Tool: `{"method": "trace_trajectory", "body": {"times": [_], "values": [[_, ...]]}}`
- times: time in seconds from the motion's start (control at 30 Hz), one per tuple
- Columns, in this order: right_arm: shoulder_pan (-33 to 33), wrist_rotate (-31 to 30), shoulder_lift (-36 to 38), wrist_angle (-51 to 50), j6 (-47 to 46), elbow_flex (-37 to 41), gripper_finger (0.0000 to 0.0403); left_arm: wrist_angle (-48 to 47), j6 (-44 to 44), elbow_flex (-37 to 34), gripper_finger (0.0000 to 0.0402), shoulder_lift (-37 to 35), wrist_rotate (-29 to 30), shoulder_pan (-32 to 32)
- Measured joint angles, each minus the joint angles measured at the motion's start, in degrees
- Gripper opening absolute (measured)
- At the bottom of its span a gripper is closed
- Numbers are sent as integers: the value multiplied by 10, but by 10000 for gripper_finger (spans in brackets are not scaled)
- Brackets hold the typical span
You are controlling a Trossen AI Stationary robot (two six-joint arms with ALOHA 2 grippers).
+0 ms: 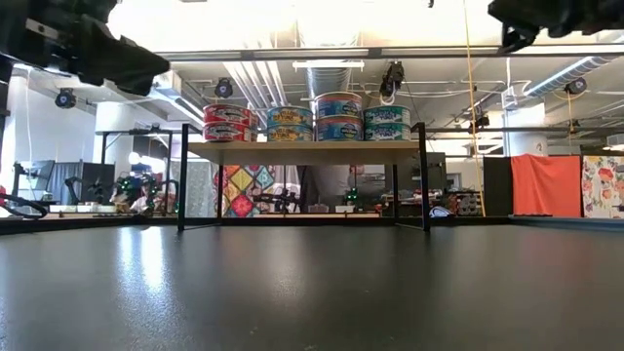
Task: Stack canned seafood by type on shelf
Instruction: Return to Home Position
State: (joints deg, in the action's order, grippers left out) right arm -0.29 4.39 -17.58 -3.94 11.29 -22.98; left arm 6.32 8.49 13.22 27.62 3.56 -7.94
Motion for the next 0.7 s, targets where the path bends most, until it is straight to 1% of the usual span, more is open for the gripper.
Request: {"method": "trace_trajectory", "body": {"times": [0.17, 0.23, 0.27, 0.33, 0.37, 0.4, 0.43, 0.47, 0.5, 0.57, 0.63, 0.7], "values": [[-5, 1, 75, -75, 78, 9, 13, -90, 0, -3, 39, -80, 5, 1], [-5, -9, 113, -77, 88, 30, 13, -102, 0, -12, 39, -109, 4, 2], [-5, -29, 134, -72, 83, 43, 13, -94, 0, -21, 39, -121, 5, 2], [-5, -94, 173, -77, 60, 72, 13, -59, 0, -46, 39, -140, 7, 2], [-5, -124, 174, -68, 48, 85, 13, -42, 0, -60, 39, -148, 15, 1], [-5, -145, 175, -81, 38, 93, 13, -21, 0, -75, 39, -155, 22, 2], [-5, -147, 173, -87, 32, 101, 13, -1, 1, -91, 39, -158, 34, 1], [-5, -135, 166, -76, 36, 107, 13, 19, 1, -106, 39, -161, 43, 2], [-4, -109, 161, -58, 50, 117, 13, 35, 0, -120, 39, -166, 45, 2], [-1, -61, 172, -64, 80, 135, 13, 0, 1, -124, 39, -175, 27, 2], [3, -55, 175, -61, 80, 148, 13, -56, 0, -120, 39, -186, 8, 2], [5, -53, 175, -98, 74, 150, 13, -74, 6, -117, 39, -208, -15, 3]]}}
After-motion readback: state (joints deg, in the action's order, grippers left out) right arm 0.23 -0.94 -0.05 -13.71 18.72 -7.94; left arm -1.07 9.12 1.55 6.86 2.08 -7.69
